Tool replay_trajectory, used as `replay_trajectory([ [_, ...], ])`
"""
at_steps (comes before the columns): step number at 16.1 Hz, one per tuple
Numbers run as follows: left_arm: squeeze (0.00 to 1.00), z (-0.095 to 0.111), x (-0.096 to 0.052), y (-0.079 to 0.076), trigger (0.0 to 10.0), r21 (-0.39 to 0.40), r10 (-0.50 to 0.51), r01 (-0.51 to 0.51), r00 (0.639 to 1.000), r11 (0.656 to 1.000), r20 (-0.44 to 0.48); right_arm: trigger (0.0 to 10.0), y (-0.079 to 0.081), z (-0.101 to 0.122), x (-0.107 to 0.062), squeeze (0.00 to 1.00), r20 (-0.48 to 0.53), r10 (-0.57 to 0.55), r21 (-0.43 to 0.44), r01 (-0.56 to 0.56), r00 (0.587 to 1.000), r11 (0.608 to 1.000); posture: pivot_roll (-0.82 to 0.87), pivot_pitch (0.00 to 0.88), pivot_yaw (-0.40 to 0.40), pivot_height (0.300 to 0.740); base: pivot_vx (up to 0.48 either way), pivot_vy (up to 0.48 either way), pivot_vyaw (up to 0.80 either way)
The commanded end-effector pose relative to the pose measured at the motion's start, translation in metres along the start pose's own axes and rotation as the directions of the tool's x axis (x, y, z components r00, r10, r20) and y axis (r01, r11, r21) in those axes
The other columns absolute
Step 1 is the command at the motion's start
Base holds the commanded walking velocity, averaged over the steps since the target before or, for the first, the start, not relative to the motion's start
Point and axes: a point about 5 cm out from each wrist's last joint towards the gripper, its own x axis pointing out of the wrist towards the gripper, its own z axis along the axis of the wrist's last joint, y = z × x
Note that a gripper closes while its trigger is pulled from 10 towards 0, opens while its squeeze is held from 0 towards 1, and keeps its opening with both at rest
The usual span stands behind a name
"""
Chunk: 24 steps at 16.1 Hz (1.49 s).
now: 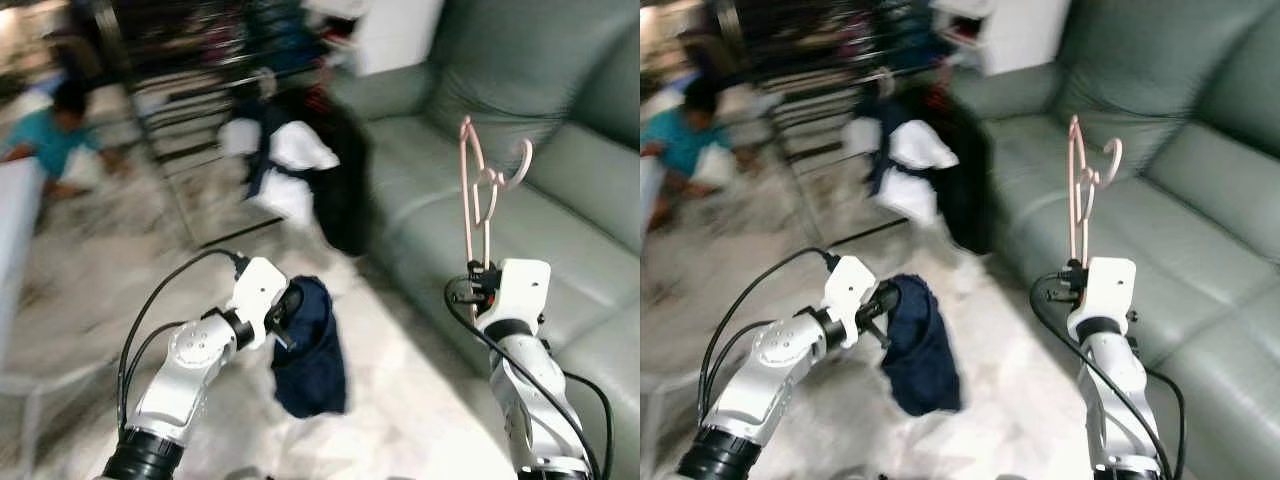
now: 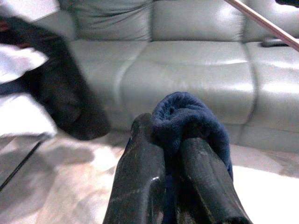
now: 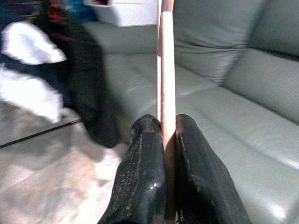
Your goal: Hang hanger
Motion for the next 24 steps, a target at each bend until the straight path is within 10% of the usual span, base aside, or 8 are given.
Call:
replay_trajectory([
  [1,0.00,0.0085,0.0012,-0.0001,10.0,0.018,-0.015,0.015,0.999,1.000,0.033,10.0,-0.0025,0.0027,0.0005,0.00,0.008,-0.006,0.004,0.006,1.000,1.000,0.00,0.000,0.015,0.740,0.412,0.000,-0.63],
  [18,0.00,0.0034,0.0029,-0.0020,10.0,-0.017,-0.028,0.028,1.000,0.999,-0.010,10.0,-0.0004,0.0018,-0.0007,0.00,0.000,0.013,0.006,-0.013,1.000,1.000,-0.01,0.000,0.015,0.740,0.349,0.183,-0.07],
  [24,0.00,0.0048,0.0033,-0.0041,10.0,0.090,-0.045,0.046,0.999,0.995,-0.014,10.0,0.0019,-0.0008,-0.0007,0.00,-0.013,0.026,0.009,-0.026,1.000,1.000,-0.01,0.000,0.014,0.740,0.000,0.228,0.00],
])
